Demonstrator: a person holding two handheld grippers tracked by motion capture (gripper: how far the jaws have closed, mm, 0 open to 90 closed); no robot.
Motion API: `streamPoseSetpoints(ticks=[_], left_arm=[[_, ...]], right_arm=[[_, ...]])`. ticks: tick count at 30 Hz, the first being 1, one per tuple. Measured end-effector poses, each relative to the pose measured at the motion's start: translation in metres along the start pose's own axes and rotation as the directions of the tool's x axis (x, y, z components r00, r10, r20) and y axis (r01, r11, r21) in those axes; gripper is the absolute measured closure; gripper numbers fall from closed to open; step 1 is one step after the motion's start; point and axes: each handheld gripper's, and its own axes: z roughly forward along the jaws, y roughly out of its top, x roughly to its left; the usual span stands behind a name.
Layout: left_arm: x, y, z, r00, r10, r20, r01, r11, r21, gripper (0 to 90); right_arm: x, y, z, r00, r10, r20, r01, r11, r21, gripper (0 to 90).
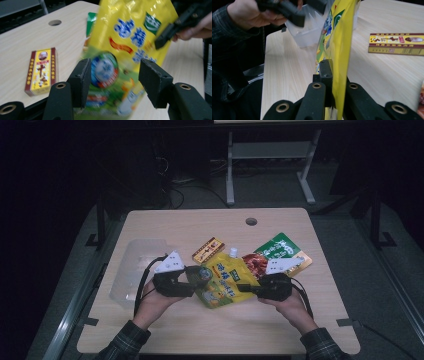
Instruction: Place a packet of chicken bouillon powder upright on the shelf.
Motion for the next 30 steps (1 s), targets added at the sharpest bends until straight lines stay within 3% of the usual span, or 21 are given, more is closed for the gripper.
streamPoseSetpoints(ticks=[14, 20, 25, 30], left_arm=[[-0.024, -0.034, -0.005, 0.9997, 0.009, 0.024, -0.01, 0.9992, 0.039, 32.4], [-0.037, -0.052, 0.001, 0.9997, 0.017, 0.017, -0.018, 0.9972, 0.073, 26.5], [-0.045, -0.061, 0.006, 0.9995, 0.016, 0.026, -0.018, 0.9962, 0.085, 25.1], [-0.051, -0.065, 0.014, 0.9983, 0.042, 0.04, -0.046, 0.9942, 0.097, 25.0]], right_arm=[[-0.001, 0.027, 0.0, 0.9999, -0.008, 0.014, 0.008, 0.999, -0.04, 90.0], [-0.003, 0.04, 0.004, 0.9995, 0.013, 0.03, -0.013, 1.0, -0.012, 90.0], [-0.003, 0.05, 0.01, 0.9995, -0.001, 0.033, 0.0, 1.0, 0.006, 90.0], [-0.001, 0.06, 0.017, 0.9997, -0.01, 0.023, 0.01, 1.0, 0.007, 90.0]])
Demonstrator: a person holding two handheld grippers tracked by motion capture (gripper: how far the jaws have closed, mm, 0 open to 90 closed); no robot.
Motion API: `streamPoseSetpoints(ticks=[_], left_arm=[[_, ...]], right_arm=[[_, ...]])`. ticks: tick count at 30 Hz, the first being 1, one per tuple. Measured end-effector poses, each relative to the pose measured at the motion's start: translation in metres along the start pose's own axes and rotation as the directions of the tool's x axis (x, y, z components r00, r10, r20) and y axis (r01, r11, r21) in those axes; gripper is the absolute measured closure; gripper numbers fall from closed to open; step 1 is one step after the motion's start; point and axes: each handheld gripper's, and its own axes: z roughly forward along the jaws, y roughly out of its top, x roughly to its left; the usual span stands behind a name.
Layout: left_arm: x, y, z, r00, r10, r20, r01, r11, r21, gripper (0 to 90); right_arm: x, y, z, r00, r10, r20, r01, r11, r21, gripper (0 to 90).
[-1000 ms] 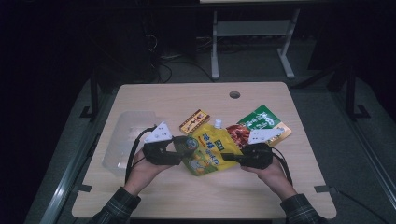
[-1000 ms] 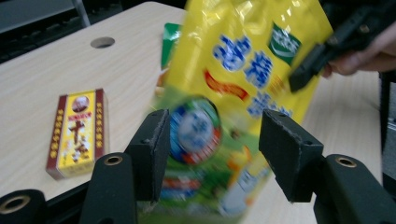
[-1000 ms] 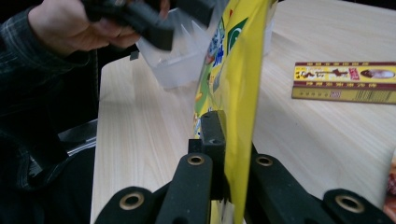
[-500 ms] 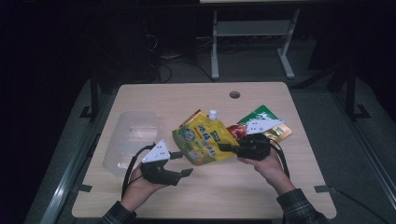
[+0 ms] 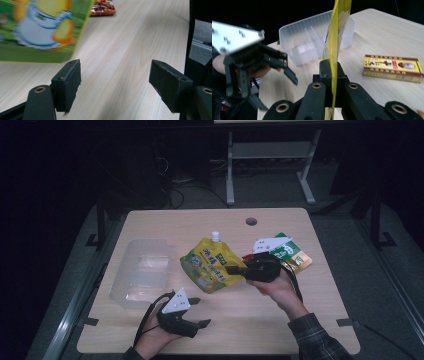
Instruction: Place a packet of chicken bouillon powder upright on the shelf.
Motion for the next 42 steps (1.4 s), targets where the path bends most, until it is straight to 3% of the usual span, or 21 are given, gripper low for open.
streamPoseSetpoints(ticks=[14, 20, 26, 42], left_arm=[[-0.017, -0.002, 0.019, 0.9972, 0.068, 0.032, -0.069, 0.9974, 0.023, 21.6], [-0.022, -0.003, 0.027, 0.9972, 0.063, 0.04, -0.064, 0.9976, 0.029, 20.9], [-0.023, -0.004, 0.031, 0.9954, 0.09, 0.032, -0.092, 0.9948, 0.045, 20.2], [-0.021, -0.007, 0.034, 0.9982, 0.052, 0.028, -0.054, 0.9977, 0.041, 18.6]], right_arm=[[0.012, 0.04, 0.026, 0.9983, -0.043, -0.038, 0.043, 0.999, 0.011, 90.0], [0.017, 0.06, 0.039, 0.9954, -0.068, -0.068, 0.07, 0.997, 0.022, 90.0], [0.025, 0.078, 0.056, 0.9934, -0.078, -0.084, 0.082, 0.995, 0.049, 90.0], [0.047, 0.117, 0.113, 0.9853, -0.107, -0.133, 0.125, 0.983, 0.132, 90.0]])
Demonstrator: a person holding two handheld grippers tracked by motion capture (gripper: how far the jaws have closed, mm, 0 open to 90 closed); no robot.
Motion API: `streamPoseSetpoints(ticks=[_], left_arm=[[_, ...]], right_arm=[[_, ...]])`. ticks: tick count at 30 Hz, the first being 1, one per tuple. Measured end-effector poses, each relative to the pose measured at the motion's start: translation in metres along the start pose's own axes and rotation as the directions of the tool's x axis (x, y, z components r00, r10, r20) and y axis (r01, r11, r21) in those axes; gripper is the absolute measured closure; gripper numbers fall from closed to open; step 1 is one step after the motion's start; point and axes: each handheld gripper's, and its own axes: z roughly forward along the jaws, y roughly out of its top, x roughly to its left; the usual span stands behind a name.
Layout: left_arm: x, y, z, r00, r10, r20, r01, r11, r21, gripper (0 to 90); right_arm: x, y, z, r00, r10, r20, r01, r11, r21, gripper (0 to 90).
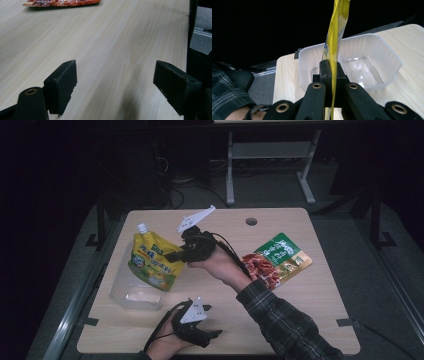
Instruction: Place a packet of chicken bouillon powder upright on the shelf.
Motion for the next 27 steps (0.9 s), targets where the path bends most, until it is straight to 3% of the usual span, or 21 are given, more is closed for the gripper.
streamPoseSetpoints(ticks=[8, 9, 12, 27], left_arm=[[0.001, 0.0, 0.001, 0.9999, 0.009, 0.008, -0.01, 0.9997, 0.022, 18.6], [-0.001, -0.001, 0.002, 0.9998, -0.015, 0.012, 0.015, 0.9998, 0.01, 18.6], [0.001, 0.0, 0.001, 0.9999, -0.003, 0.013, 0.002, 0.9998, 0.018, 18.5], [0.004, -0.001, -0.002, 0.9999, 0.003, 0.014, -0.003, 0.9996, 0.028, 18.6]], right_arm=[[0.005, 0.014, 0.019, 1.0, 0.001, -0.008, -0.001, 1.0, 0.022, 90.0], [0.006, 0.015, 0.022, 0.9999, 0.004, -0.013, -0.004, 1.0, 0.028, 90.0], [0.007, 0.017, 0.029, 0.9998, -0.008, -0.016, 0.008, 0.999, 0.044, 90.0], [0.008, 0.014, 0.047, 0.9996, -0.003, -0.029, 0.005, 0.997, 0.076, 90.0]])
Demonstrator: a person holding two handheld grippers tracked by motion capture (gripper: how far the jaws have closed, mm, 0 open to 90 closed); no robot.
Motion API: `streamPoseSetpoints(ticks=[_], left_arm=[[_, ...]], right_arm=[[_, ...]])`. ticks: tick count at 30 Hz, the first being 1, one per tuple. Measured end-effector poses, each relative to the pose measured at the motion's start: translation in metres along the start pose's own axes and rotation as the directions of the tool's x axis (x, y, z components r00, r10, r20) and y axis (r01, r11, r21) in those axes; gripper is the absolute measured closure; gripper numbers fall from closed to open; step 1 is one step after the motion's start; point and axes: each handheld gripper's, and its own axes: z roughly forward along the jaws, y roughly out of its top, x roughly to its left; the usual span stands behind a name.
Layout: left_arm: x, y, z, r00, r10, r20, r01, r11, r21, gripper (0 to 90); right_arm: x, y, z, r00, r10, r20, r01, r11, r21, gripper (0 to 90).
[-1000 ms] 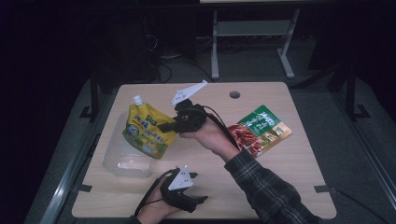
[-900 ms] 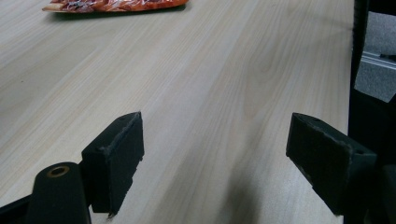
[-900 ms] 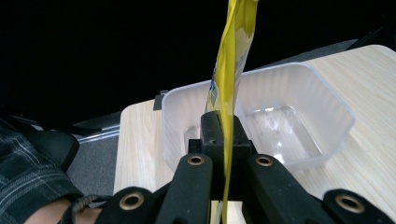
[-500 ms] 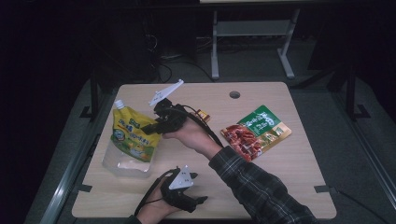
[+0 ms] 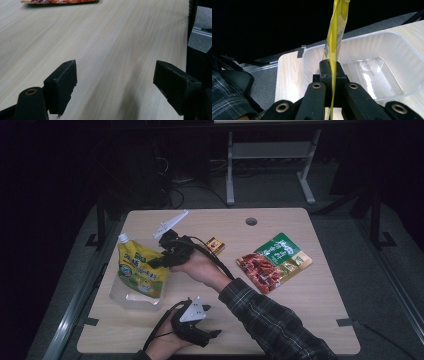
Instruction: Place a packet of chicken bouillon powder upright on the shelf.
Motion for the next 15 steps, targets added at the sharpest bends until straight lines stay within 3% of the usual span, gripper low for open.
streamPoseSetpoints(ticks=[15], left_arm=[[0.0, 0.0, 0.0, 0.9999, -0.009, 0.005, 0.009, 0.9999, -0.005, 18.5]], right_arm=[[0.0, 0.0, 0.012, 1.0, 0.004, -0.001, -0.004, 0.999, 0.036, 90.0]])
